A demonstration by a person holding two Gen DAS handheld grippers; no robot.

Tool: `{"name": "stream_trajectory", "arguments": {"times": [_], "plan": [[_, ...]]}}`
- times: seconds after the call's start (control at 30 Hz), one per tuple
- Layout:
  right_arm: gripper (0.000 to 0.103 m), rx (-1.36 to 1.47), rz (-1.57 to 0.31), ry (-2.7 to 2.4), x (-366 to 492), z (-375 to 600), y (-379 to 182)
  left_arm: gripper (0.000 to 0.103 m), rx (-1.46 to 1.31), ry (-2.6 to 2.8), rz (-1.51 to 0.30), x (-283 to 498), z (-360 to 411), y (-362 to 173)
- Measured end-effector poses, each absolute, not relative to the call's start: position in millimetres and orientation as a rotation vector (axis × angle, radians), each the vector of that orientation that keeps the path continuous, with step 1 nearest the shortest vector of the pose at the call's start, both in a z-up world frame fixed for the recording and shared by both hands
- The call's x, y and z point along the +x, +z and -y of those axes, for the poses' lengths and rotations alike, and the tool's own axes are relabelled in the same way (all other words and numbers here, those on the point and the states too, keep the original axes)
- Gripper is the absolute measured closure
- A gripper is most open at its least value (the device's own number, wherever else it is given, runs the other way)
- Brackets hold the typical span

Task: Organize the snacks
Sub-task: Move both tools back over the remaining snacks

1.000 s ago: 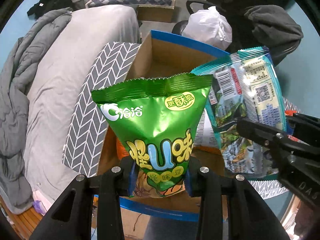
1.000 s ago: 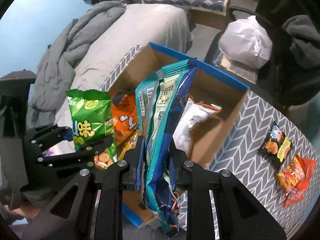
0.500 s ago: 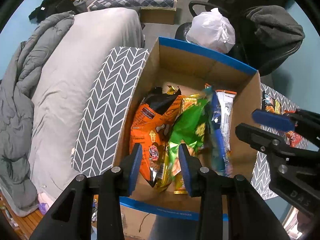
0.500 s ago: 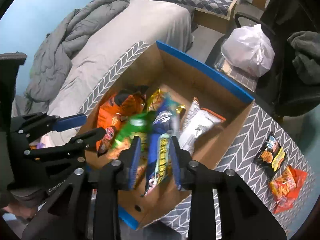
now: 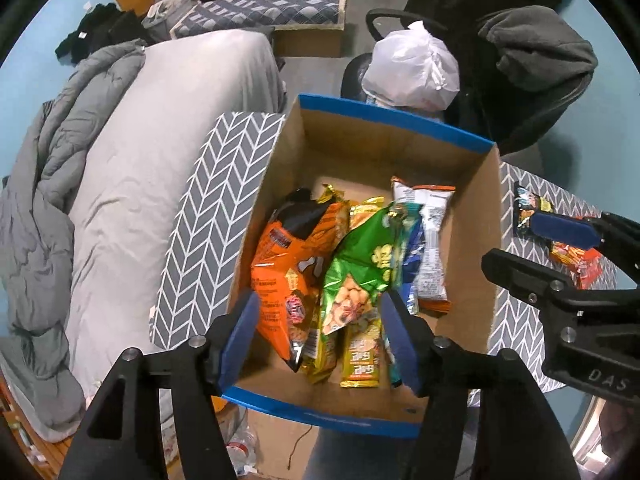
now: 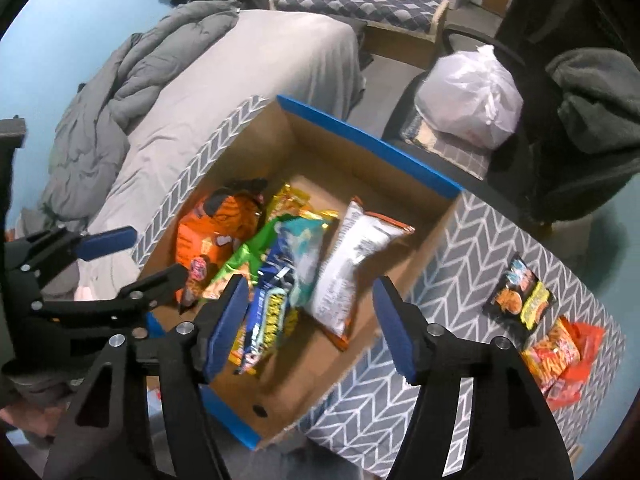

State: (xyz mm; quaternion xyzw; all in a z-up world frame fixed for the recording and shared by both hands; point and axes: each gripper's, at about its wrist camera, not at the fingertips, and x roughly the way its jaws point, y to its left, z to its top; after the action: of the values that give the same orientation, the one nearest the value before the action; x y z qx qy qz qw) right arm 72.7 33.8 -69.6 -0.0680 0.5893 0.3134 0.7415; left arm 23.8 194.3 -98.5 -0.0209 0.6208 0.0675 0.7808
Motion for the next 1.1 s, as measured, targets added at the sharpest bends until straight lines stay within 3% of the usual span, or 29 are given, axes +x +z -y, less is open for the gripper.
{"name": "stream_trajectory", "arguments": {"times": [0.17, 1.1], "plan": [[0.034, -0.109, -1.305, 0.627, 74.7, -3.4, -70.5, 0.032, -0.022, 0.113, -1.341, 27.9, -177.1, -93.4], [0.032, 0.070, -1.384, 0.207, 39.4, 228.4, -97.7, 0.027, 0.285, -0.251, -1.299, 54.7, 13.5, -91.0]]}}
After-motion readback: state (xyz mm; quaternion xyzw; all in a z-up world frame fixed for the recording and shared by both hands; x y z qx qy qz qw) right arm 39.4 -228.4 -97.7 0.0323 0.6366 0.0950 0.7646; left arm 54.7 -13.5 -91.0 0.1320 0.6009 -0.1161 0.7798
